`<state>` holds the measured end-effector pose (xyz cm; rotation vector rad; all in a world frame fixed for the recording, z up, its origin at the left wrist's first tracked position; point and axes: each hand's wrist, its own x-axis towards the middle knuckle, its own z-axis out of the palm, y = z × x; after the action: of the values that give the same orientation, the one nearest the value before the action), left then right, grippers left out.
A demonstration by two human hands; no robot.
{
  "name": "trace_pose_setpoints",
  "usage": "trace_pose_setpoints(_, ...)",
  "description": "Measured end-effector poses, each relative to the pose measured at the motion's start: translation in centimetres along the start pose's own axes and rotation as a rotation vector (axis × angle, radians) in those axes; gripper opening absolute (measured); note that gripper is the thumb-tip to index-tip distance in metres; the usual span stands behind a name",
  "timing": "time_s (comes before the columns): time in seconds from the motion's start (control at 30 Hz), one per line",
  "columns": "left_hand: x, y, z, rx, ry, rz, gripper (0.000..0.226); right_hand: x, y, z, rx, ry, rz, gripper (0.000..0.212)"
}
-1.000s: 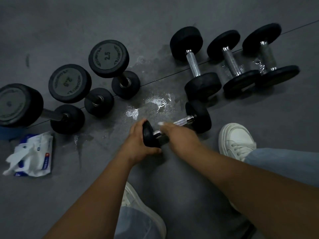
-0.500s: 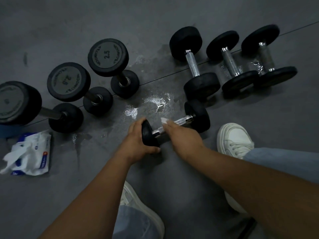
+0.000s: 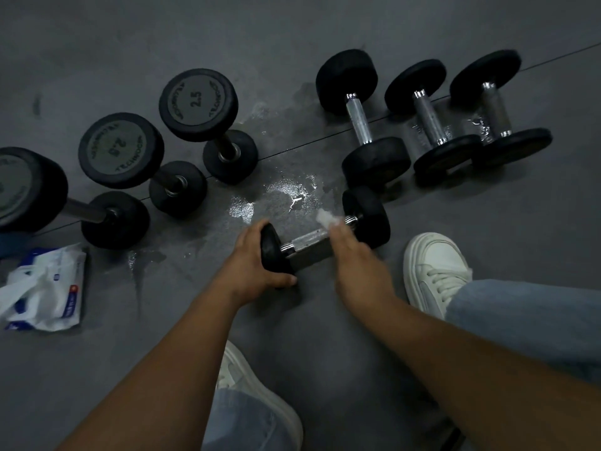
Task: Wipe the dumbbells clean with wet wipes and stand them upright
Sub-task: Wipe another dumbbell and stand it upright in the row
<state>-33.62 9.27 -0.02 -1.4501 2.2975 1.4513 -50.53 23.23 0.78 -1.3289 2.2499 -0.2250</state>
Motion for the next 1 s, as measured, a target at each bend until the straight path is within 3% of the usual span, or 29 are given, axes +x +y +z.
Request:
trace_pose_setpoints(0.07,-0.1,0.0,0.1,-0.012,0.004,0.002,0.119,-0.3,-0.9,-0.1,-0.074,-0.033,0.038,0.082)
trace_pose_setpoints(0.17,0.0,0.2,0.1,-0.017,0.005,0.001,0.119,-1.5,-2.0,0.7,-0.113,-0.093,-0.149,0.081)
trace_pose_setpoints(0.3,0.1,-0.1,0.2,-0.018,0.007,0.000,0.120,0.8,-0.8,-0.5,-0.143,-0.052,0.024,0.081)
trace_pose_setpoints(0.37,-0.1,0.0,0.4,-0.026,0.028,0.010,0.120,0.0,-1.8,-0.2,-0.070,-0.111,-0.122,0.079)
trace_pose_setpoints(0.43,-0.7,0.3,0.6,-0.012,0.046,0.011,0.121,-0.5,-3.1,-0.3,0.001,-0.172,-0.286,0.061)
trace_pose_setpoints(0.47,-1.1,0.3,0.8,0.015,0.058,0.010,0.121,0.5,-3.3,-1.0,0.040,-0.146,-0.275,0.049)
trace_pose_setpoints(0.53,-2.4,0.4,1.8,0.112,0.107,0.001,0.123,3.5,-3.2,-2.2,-0.064,-0.154,-0.206,0.029)
trace_pose_setpoints(0.57,-3.2,0.5,2.5,0.168,0.131,-0.009,0.124,5.1,-3.1,-2.9,-0.191,-0.240,-0.193,0.027)
trace_pose_setpoints(0.67,-5.1,0.6,3.9,0.253,0.150,0.035,0.120,8.1,-4.5,-4.8,-0.518,-0.510,-0.290,0.038)
trace_pose_setpoints(0.77,-4.6,0.7,2.0,0.348,0.043,0.094,0.118,9.4,-4.5,-4.4,-0.555,-0.690,-0.326,0.049)
trace_pose_setpoints(0.87,-3.6,1.2,0.3,0.495,-0.159,0.075,0.134,9.0,-3.1,-2.8,-0.425,-0.840,-0.242,0.036)
trace_pose_setpoints(0.93,-3.4,1.4,0.4,0.553,-0.203,0.077,0.135,8.3,-2.6,-2.3,-0.391,-0.821,-0.261,0.031)
trace_pose_setpoints(1.0,-3.4,1.2,0.7,0.606,-0.142,0.122,0.129,7.8,-2.2,-2.3,-0.362,-0.742,-0.283,0.034)
